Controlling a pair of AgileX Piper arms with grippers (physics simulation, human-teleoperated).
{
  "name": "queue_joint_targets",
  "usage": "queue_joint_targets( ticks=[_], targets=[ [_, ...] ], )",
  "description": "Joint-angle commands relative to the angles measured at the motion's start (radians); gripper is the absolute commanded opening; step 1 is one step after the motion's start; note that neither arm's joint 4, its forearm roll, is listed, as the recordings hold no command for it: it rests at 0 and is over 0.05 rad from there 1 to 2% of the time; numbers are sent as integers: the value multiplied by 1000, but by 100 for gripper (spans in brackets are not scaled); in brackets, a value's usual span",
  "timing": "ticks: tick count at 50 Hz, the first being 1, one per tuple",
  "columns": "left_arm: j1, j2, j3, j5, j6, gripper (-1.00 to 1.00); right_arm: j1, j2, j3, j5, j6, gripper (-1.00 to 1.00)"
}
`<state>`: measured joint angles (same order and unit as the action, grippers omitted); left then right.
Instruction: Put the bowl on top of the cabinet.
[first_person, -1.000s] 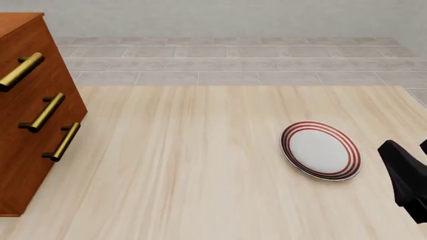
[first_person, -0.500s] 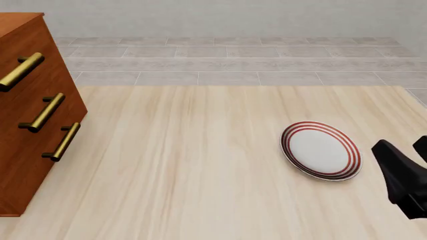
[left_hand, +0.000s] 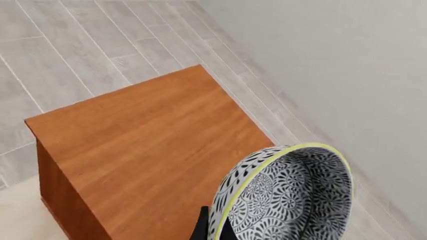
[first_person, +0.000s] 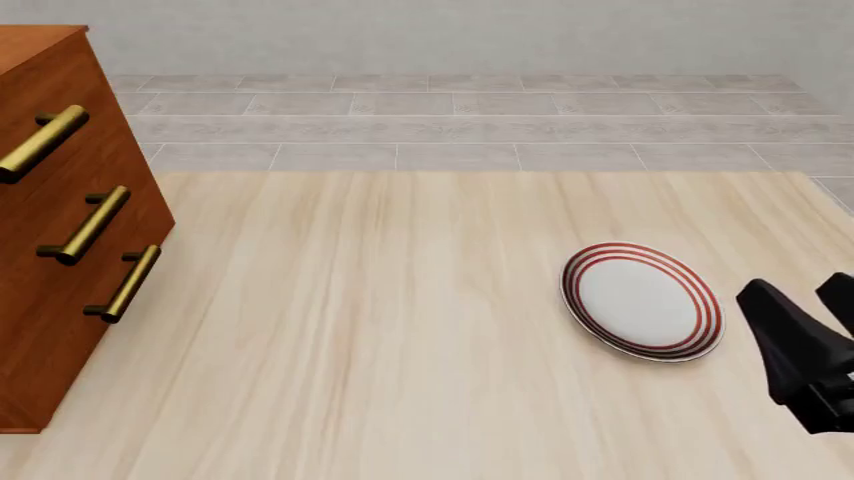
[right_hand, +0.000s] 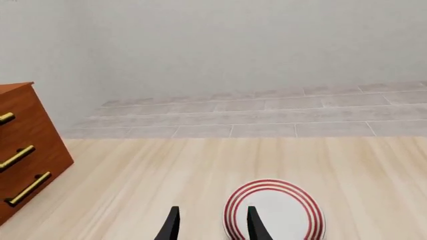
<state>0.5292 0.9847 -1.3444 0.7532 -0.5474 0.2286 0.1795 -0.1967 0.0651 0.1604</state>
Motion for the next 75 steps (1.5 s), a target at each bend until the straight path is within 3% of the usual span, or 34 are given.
queue_joint_targets(
  ticks=[1, 8, 12, 13, 22, 23, 30, 34, 35, 46, 53, 58, 60, 62, 75],
  targets=[
    [42, 28, 3, -20, 35, -100, -2, 5, 16, -21, 8, 100],
    [42, 28, 3, -20, 35, -100, -2, 2, 18, -20, 7, 100],
    [83, 33, 64, -83, 57, -100, -2, 2, 18, -21, 8, 100],
    [88, 49, 22, -60, 54, -100, -2, 2, 18, -20, 7, 100],
    [112, 69, 14, -64, 86, -100, -2, -1, 13, -13, 7, 100],
    [120, 63, 56, -95, 104, -100, -2, 0, 14, -14, 8, 100],
    [122, 83, 33, -84, 114, -100, -2, 0, 14, -14, 8, 100],
    [116, 81, 49, -92, 114, -100, -2, 1, 14, -14, 9, 100],
    [116, 70, 95, -125, 115, -100, -2, 1, 15, -15, 10, 100],
    [110, 88, 84, -107, 136, -100, -2, -2, 12, -10, 11, 100],
    [113, 87, 140, -154, 146, -100, -2, 3, 13, -14, 12, 100],
    [112, 99, 102, -123, 152, -100, -2, 7, 14, -17, 15, 100],
    [112, 91, 138, -150, 152, -100, -2, 7, 13, -17, 15, 100],
    [110, 99, 104, -122, 152, -100, -2, 8, 12, -16, 16, 100],
    [114, 105, 94, -113, 172, -100, -2, 9, 11, -15, 19, 100]
  ],
)
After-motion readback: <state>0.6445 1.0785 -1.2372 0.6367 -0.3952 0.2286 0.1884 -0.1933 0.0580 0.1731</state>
